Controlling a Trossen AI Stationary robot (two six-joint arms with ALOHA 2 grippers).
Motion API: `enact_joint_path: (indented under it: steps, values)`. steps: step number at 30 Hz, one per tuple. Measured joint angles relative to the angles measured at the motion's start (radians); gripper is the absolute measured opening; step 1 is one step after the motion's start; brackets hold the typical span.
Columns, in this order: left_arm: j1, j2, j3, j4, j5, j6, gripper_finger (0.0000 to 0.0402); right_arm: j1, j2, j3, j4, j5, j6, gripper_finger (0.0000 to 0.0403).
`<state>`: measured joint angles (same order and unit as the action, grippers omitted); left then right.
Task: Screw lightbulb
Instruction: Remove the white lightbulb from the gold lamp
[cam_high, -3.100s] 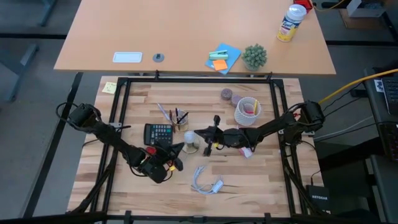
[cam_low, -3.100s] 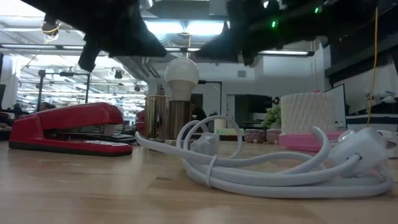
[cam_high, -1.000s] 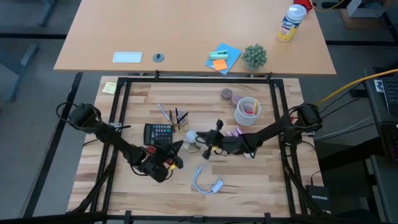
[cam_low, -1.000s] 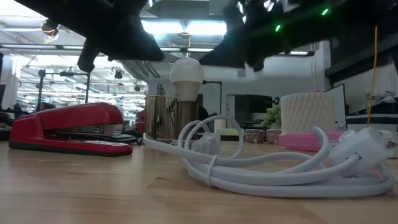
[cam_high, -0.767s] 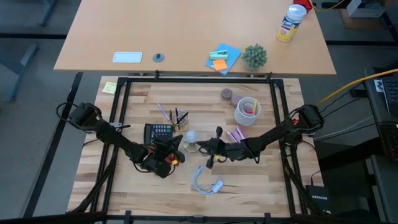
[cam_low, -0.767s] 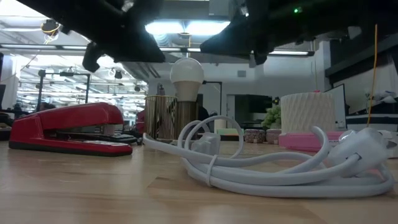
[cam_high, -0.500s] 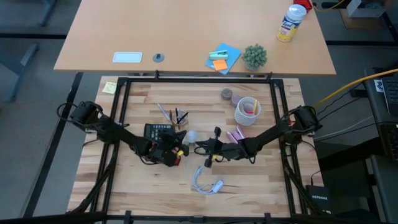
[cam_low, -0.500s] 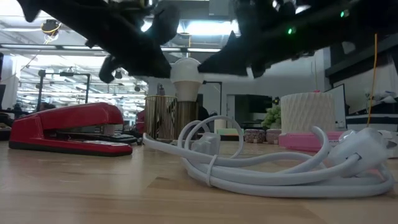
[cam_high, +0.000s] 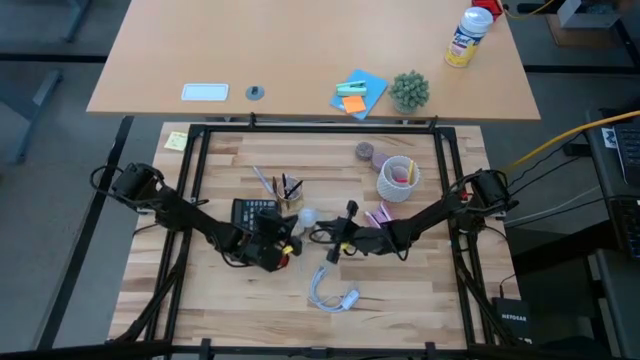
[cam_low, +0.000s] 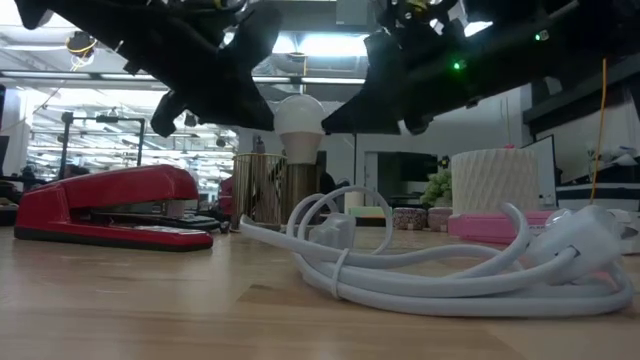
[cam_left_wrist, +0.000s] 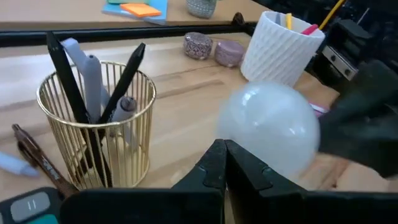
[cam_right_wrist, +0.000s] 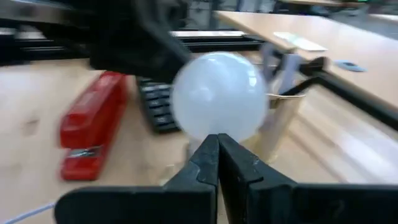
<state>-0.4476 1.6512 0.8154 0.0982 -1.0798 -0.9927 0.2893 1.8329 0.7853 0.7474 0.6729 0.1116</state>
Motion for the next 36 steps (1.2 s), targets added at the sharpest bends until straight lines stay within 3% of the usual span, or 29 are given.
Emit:
enact_joint_path:
  steps: [3, 6, 17, 25, 36]
  values:
    - [-0.012, 0.0, 0.001, 0.023, 0.044, -0.014, 0.0, -0.005, 0.002, 0.0, -0.003, 0.08, 0.0, 0.0007]
    - [-0.026, 0.0, 0.004, 0.03, 0.065, -0.013, 0.0, -0.011, 0.002, 0.003, 0.012, 0.094, -0.003, 0.0007]
    - [-0.066, 0.0, 0.004, 0.021, 0.031, -0.021, 0.0, -0.022, 0.002, 0.003, 0.008, 0.074, -0.014, 0.0007]
    - [-0.127, 0.0, 0.004, 0.018, -0.219, -0.047, 0.0, -0.002, -0.027, 0.003, 0.004, 0.067, -0.014, 0.0007]
    - [-0.068, 0.0, 0.003, 0.002, -0.249, -0.021, 0.0, 0.078, -0.049, 0.003, 0.001, 0.007, -0.015, 0.0007]
